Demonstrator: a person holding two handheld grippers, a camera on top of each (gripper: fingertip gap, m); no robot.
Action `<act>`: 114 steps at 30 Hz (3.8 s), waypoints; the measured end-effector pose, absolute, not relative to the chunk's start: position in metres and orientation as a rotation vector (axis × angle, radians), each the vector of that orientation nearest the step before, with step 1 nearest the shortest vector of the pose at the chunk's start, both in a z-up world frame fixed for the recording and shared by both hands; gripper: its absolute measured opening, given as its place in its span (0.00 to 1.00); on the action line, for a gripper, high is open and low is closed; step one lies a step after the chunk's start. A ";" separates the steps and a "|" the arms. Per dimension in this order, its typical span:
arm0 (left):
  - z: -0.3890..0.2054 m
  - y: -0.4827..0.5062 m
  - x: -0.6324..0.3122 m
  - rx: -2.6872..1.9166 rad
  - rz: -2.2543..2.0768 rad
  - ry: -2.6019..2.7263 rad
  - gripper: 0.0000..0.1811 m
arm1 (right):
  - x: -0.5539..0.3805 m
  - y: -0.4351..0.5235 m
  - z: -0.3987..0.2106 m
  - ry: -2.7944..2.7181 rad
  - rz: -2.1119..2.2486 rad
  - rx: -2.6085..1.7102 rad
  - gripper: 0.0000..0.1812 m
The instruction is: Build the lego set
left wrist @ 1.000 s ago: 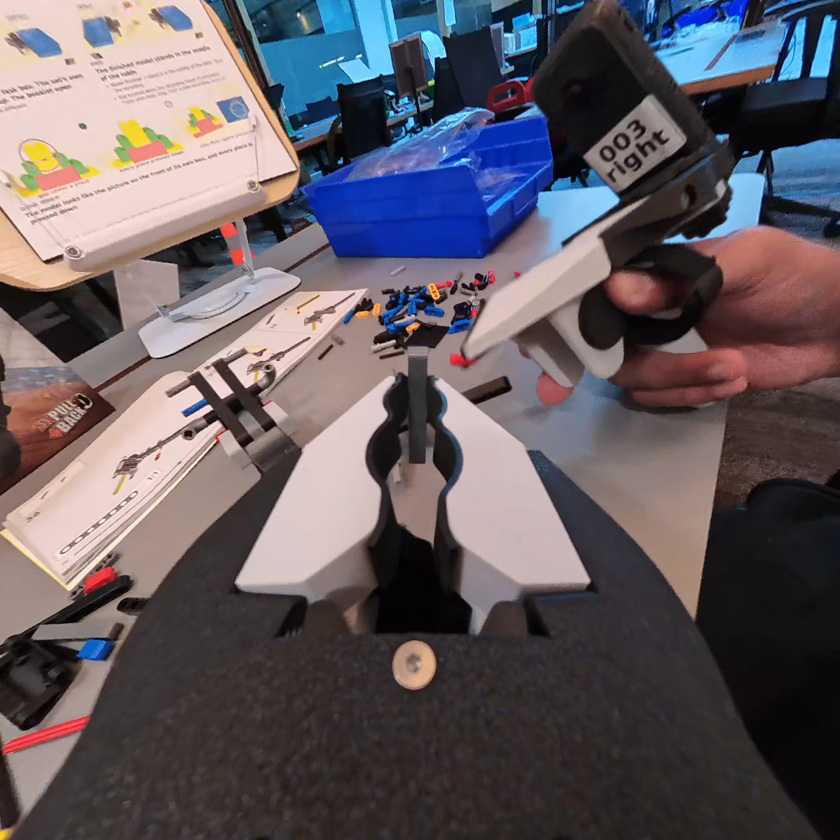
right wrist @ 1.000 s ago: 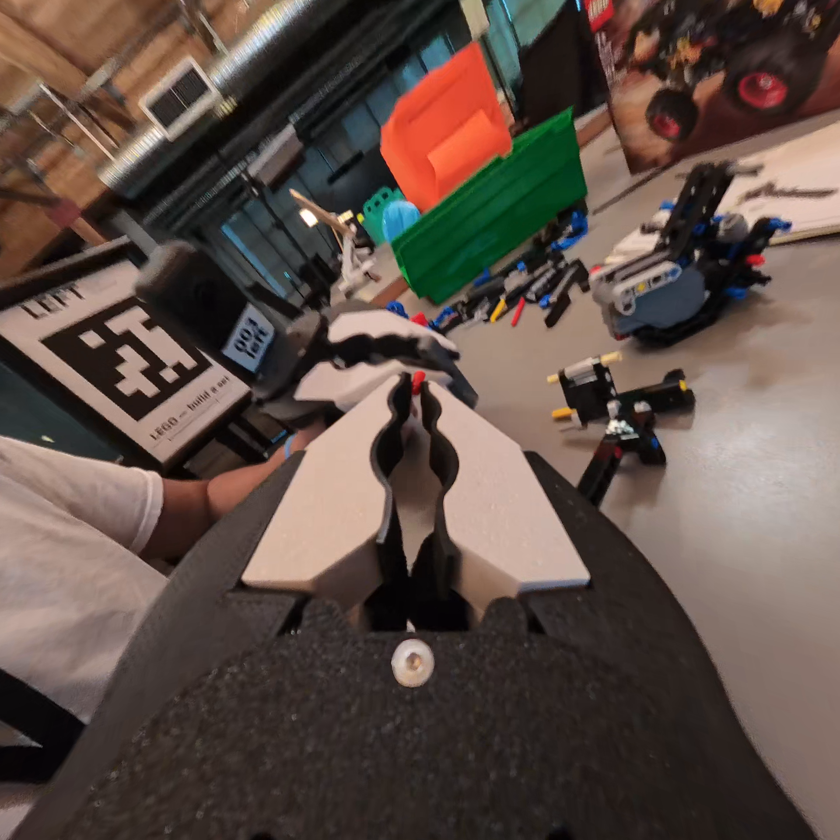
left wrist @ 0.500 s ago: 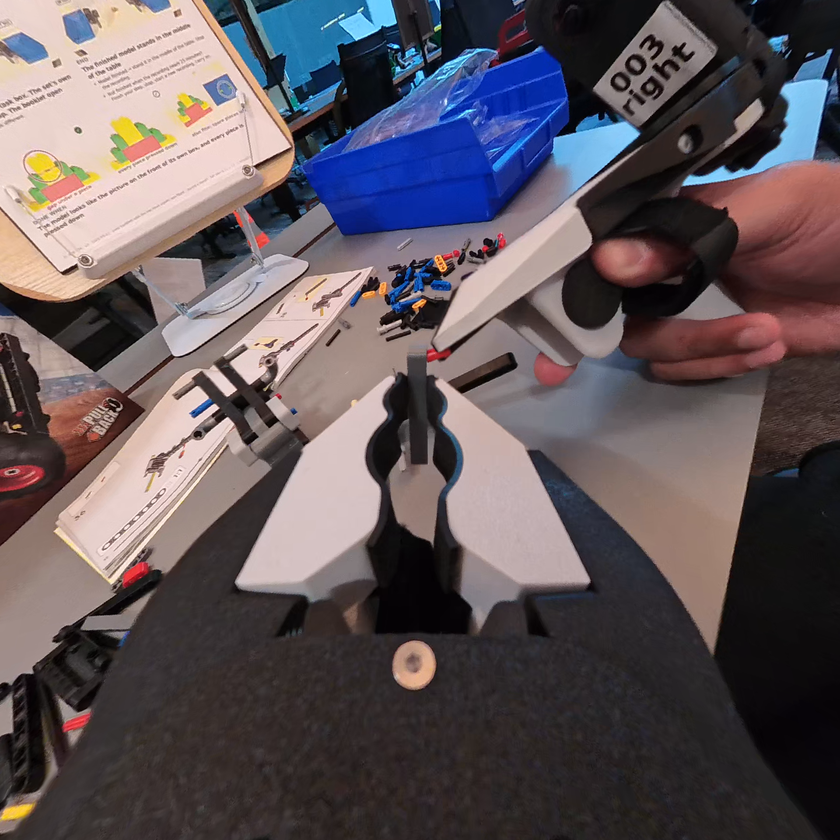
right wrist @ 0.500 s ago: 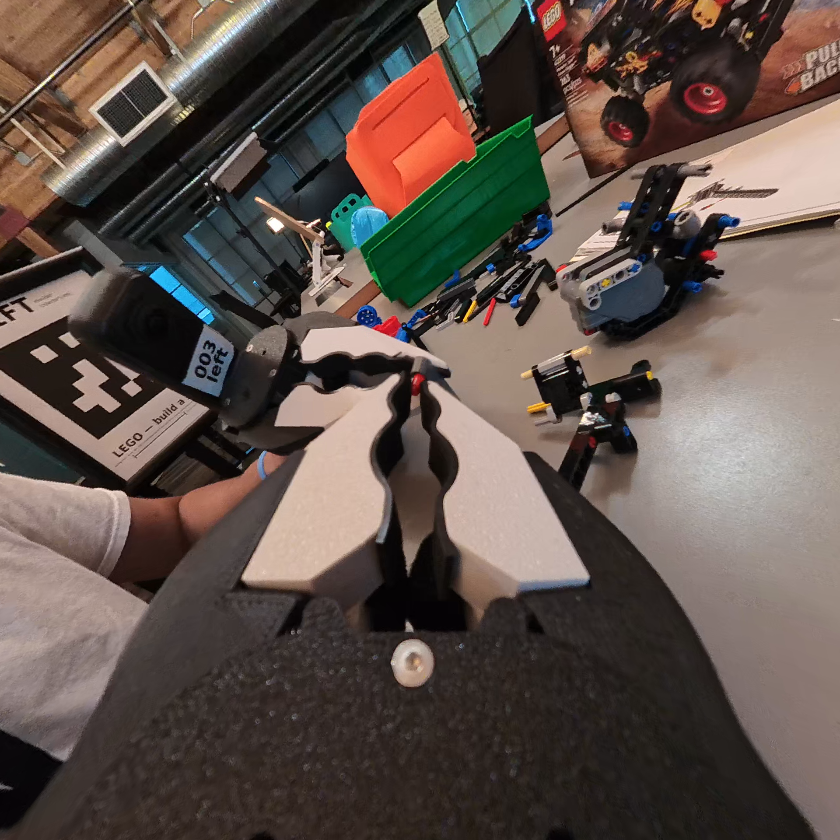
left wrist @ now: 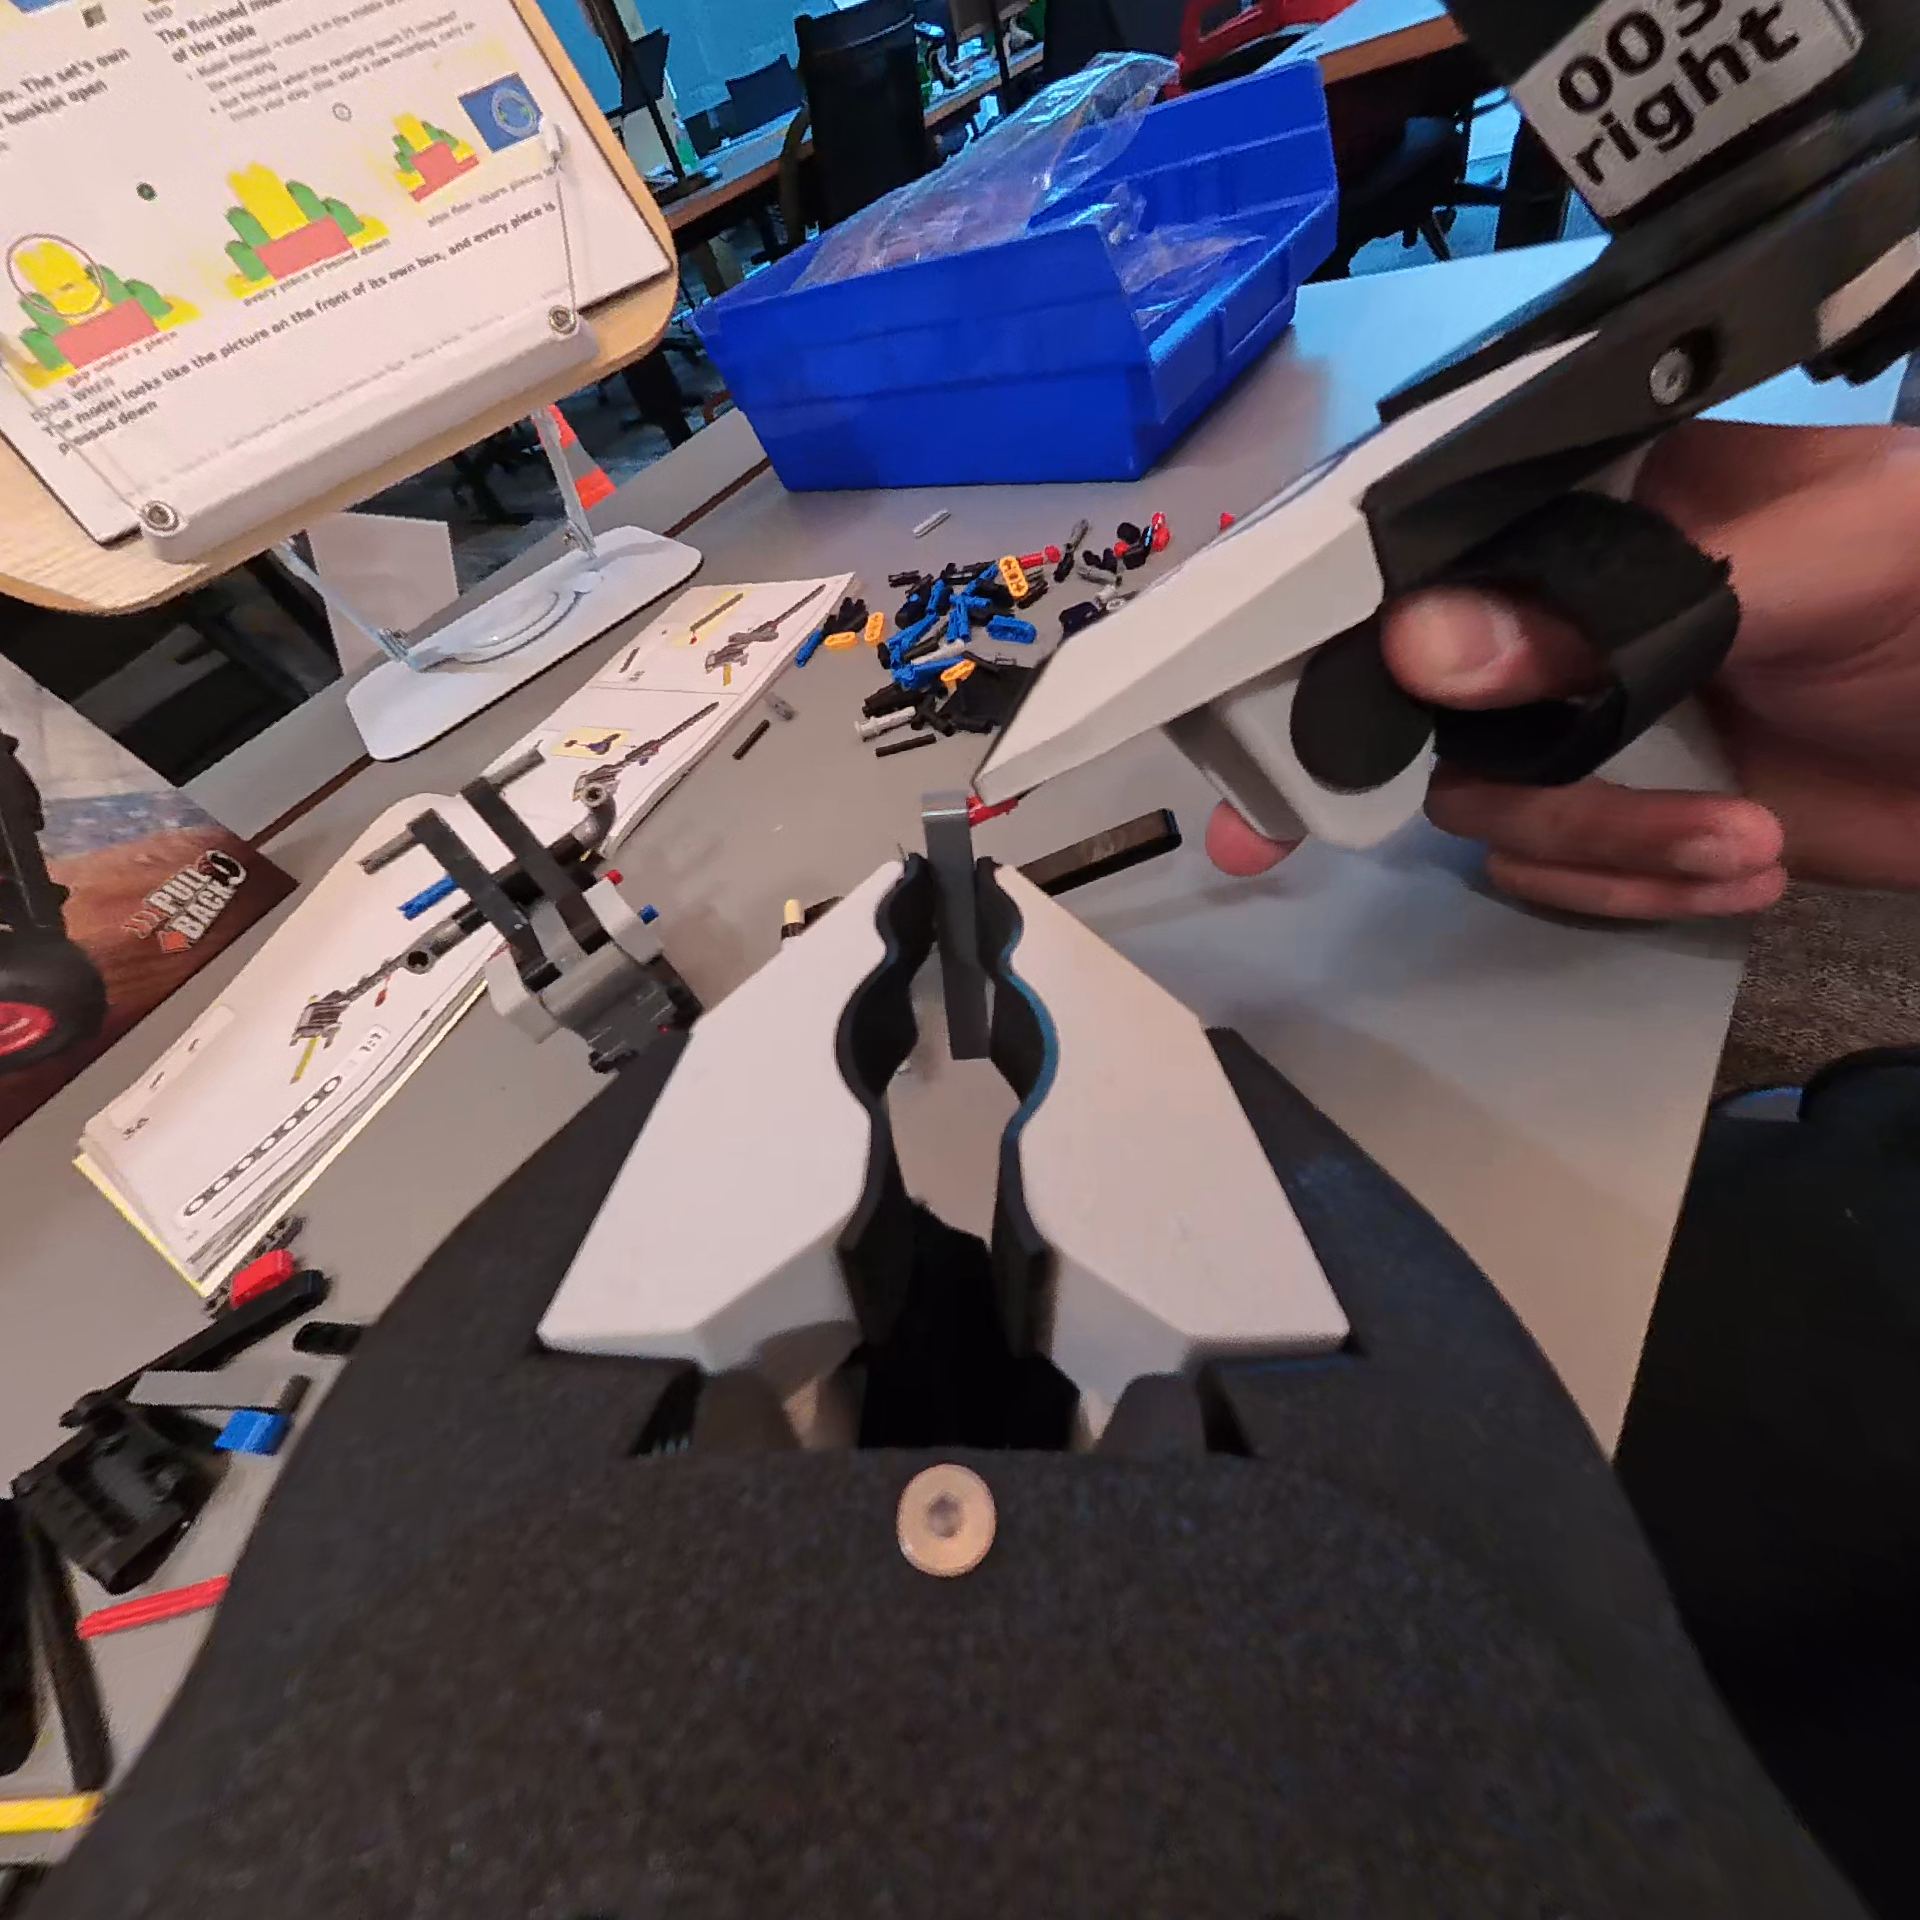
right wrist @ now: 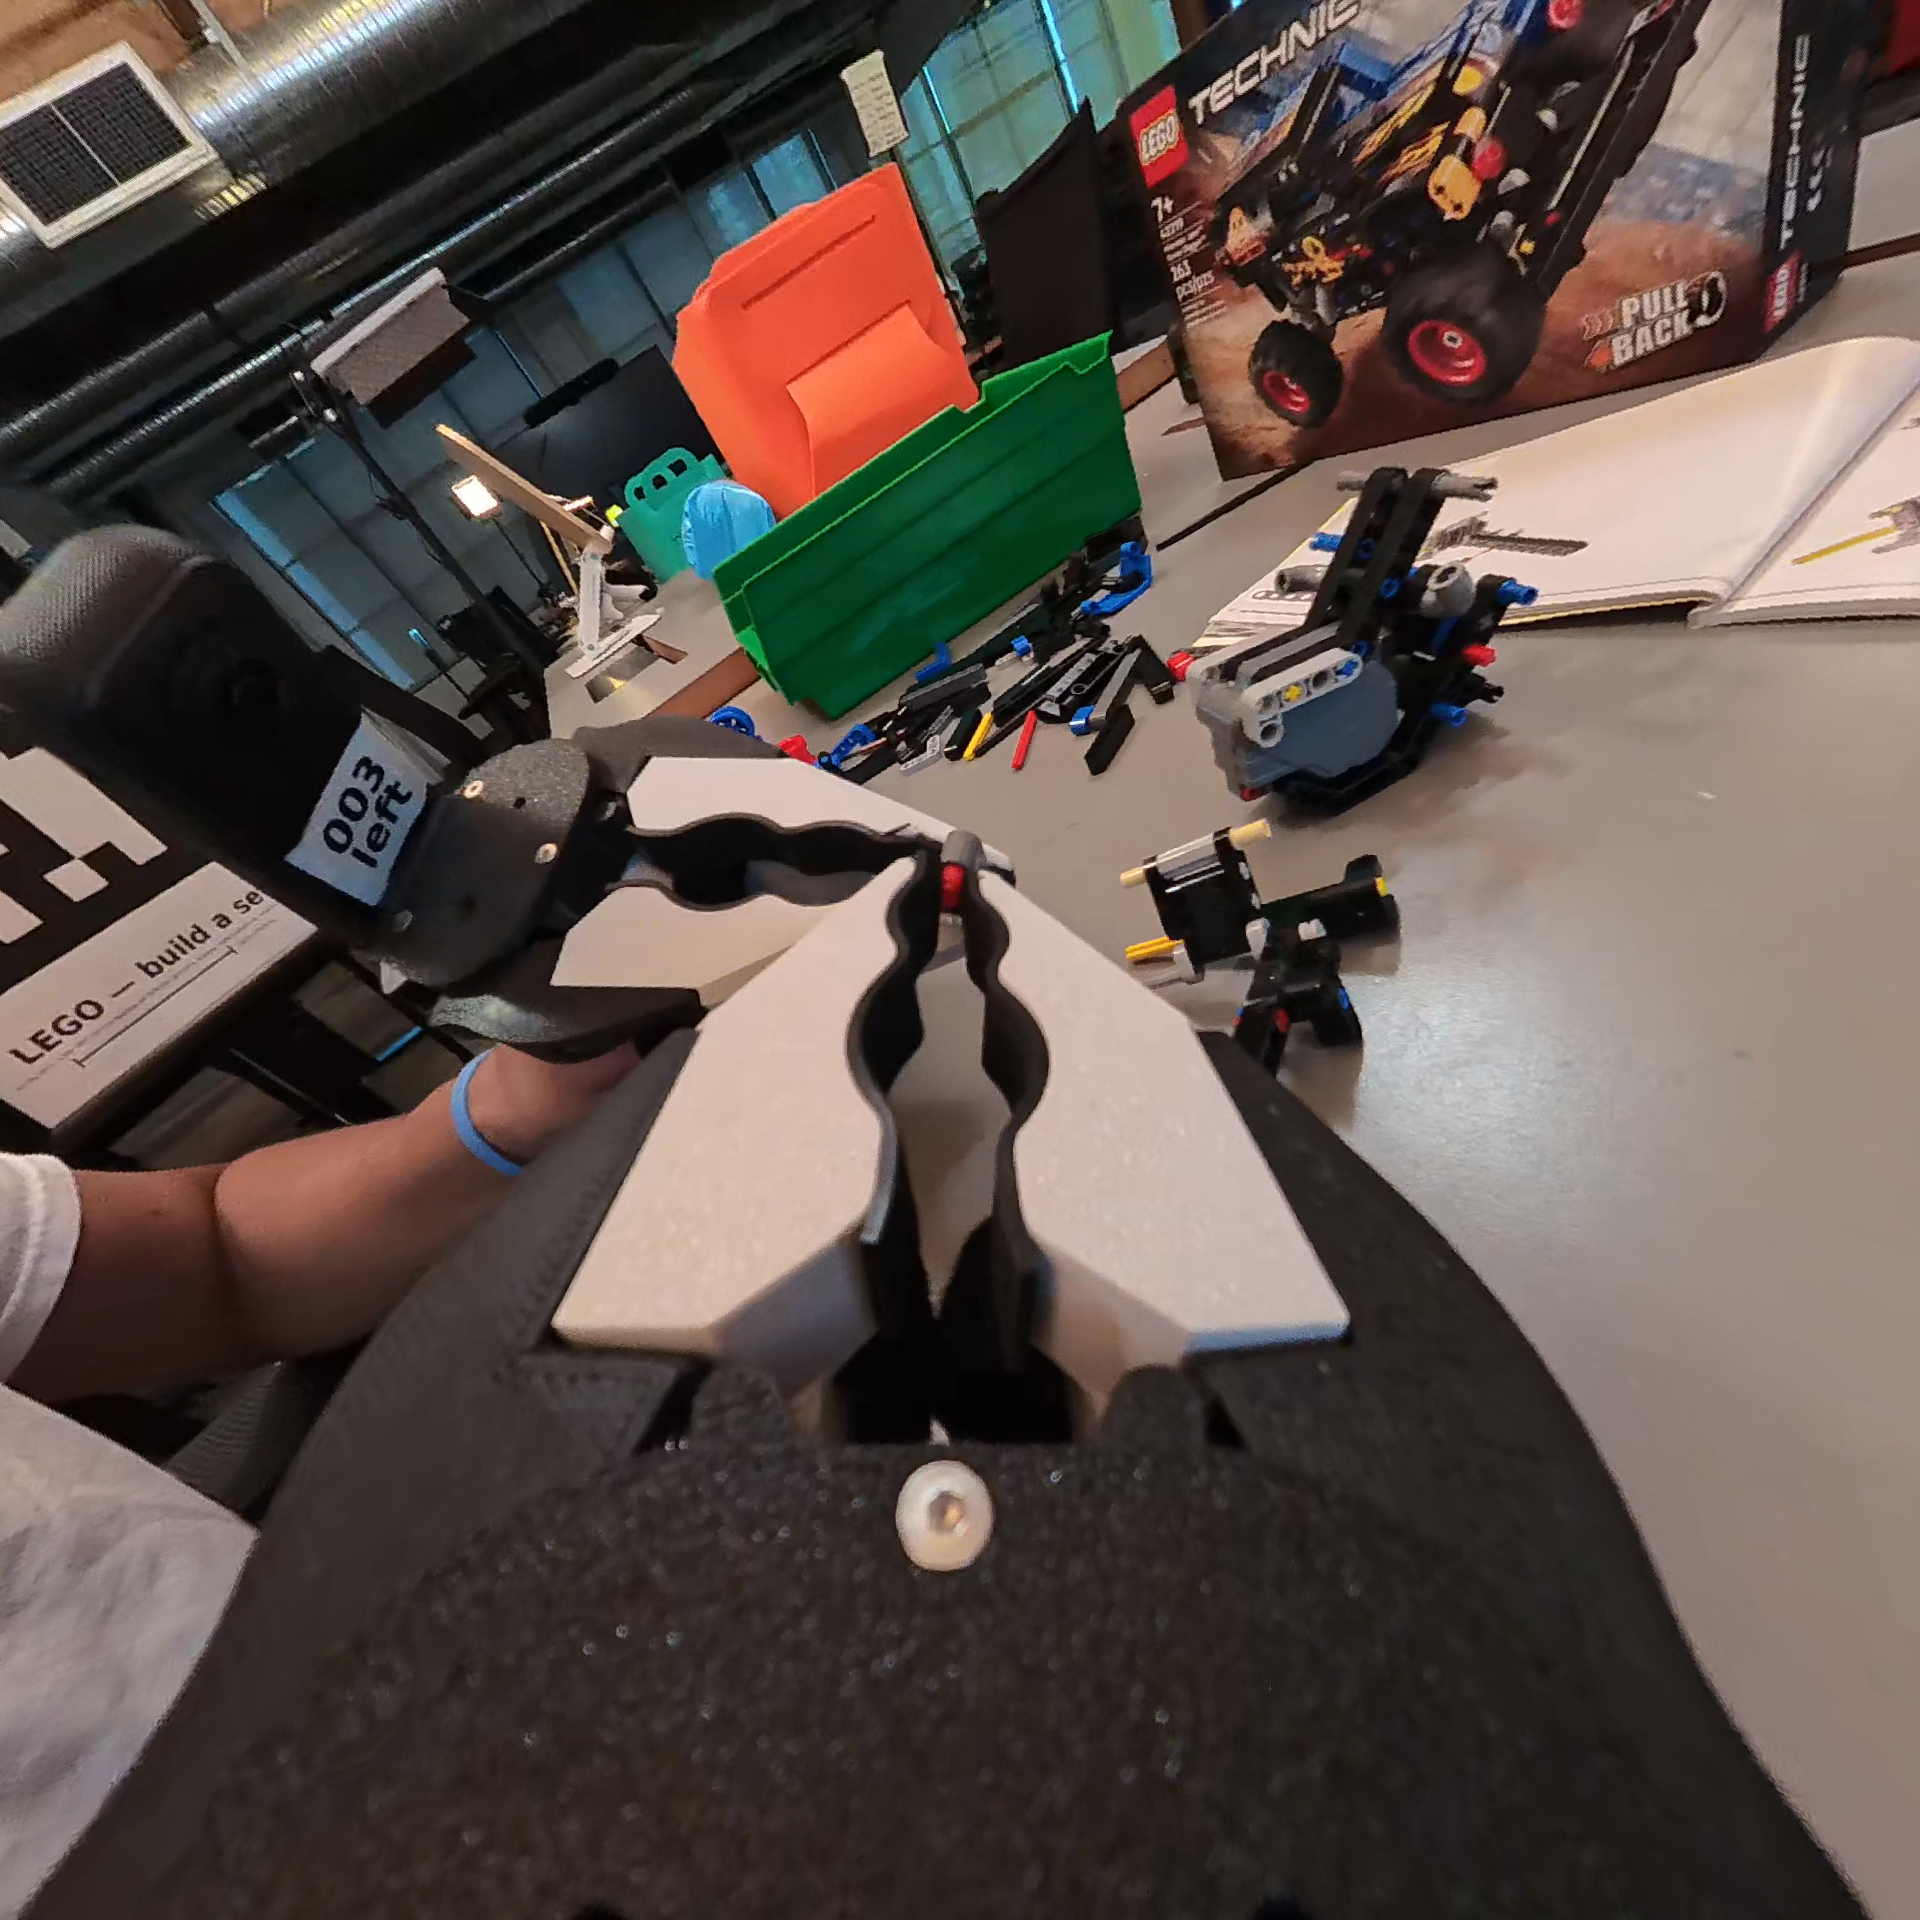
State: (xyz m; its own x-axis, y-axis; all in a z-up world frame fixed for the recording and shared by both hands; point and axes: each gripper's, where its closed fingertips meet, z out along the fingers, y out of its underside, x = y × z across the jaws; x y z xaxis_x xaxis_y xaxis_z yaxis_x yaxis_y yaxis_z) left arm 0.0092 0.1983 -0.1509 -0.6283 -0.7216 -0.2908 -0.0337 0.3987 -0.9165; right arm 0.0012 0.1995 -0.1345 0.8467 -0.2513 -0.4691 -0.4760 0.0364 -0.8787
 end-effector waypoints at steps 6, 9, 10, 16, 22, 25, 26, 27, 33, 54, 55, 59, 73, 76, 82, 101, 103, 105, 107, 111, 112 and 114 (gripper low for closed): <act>-0.152 0.201 0.014 -0.686 -1.230 1.948 0.03 | 0.003 0.201 -0.139 0.624 0.251 -1.562 0.02; -0.155 0.215 0.021 -0.743 -1.172 1.925 0.03 | 0.000 0.194 -0.139 0.580 0.220 -1.627 0.02; -0.154 0.218 0.021 -0.749 -1.174 1.916 0.03 | -0.002 0.190 -0.146 0.548 0.182 -1.719 0.02; -0.154 0.225 0.017 -0.715 -1.145 1.911 0.03 | -0.025 0.122 -0.215 0.155 -0.148 -2.348 0.02; -0.159 0.220 0.015 -0.677 -1.125 1.942 0.03 | -0.030 0.101 -0.219 0.134 -0.061 -2.350 0.02; -0.159 0.220 0.015 -0.670 -1.121 1.943 0.03 | -0.031 0.099 -0.219 0.120 -0.065 -2.338 0.03; -0.159 0.220 0.015 -0.668 -1.119 1.943 0.03 | -0.031 0.099 -0.219 0.115 -0.066 -2.329 0.03; -0.160 0.220 0.015 -0.666 -1.115 1.945 0.03 | -0.032 0.099 -0.219 0.117 -0.068 -2.323 0.04; -0.161 0.218 0.014 -0.658 -1.111 1.952 0.03 | -0.033 0.093 -0.219 0.163 -0.162 -2.299 0.07; -0.163 0.209 0.008 -0.576 -1.108 1.978 0.03 | -0.033 0.101 -0.219 0.191 -0.109 -2.284 0.02; -0.162 0.206 0.006 -0.557 -1.119 1.978 0.03 | -0.033 0.107 -0.214 0.209 -0.083 -2.255 0.02; -0.159 0.191 -0.005 -0.475 -1.175 1.995 0.03 | -0.033 0.145 -0.176 0.403 0.162 -1.969 0.02; -0.153 0.187 -0.007 -0.524 -1.284 2.004 0.03 | -0.020 0.189 -0.141 0.547 0.389 -1.601 0.02; -0.152 0.186 -0.006 -0.531 -1.287 1.999 0.03 | -0.018 0.188 -0.139 0.549 0.351 -1.583 0.02; -0.155 0.186 -0.003 -0.526 -1.220 1.991 0.03 | -0.014 0.188 -0.141 0.576 0.307 -1.597 0.02; -0.185 0.193 -0.004 0.010 -0.679 1.923 0.04 | -0.019 0.190 -0.184 0.524 0.190 -1.961 0.02; -0.186 0.194 -0.004 0.033 -0.641 1.906 0.04 | -0.018 0.190 -0.185 0.487 0.121 -1.994 0.02; -0.186 0.194 -0.005 0.054 -0.626 1.895 0.03 | -0.019 0.191 -0.185 0.466 0.090 -2.006 0.02; -0.187 0.194 -0.006 0.092 -0.592 1.876 0.03 | -0.020 0.190 -0.187 0.448 0.056 -2.027 0.02; -0.192 0.192 -0.008 0.142 -0.554 1.871 0.03 | -0.021 0.187 -0.190 0.436 0.044 -2.057 0.02; -0.193 0.192 -0.008 0.145 -0.561 1.883 0.03 | -0.021 0.187 -0.191 0.435 0.048 -2.060 0.01; -0.195 0.192 -0.009 0.169 -0.539 1.881 0.04 | -0.021 0.188 -0.193 0.424 0.033 -2.077 0.01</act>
State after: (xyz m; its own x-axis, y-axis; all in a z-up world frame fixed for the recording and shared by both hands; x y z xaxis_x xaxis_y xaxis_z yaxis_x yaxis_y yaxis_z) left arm -0.0088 0.1922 -0.1951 -0.3730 -0.1395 -0.9173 0.3679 0.8854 -0.2842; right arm -0.0214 0.1876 -0.1928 0.9387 -0.2851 -0.1940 -0.3118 -0.4613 -0.8306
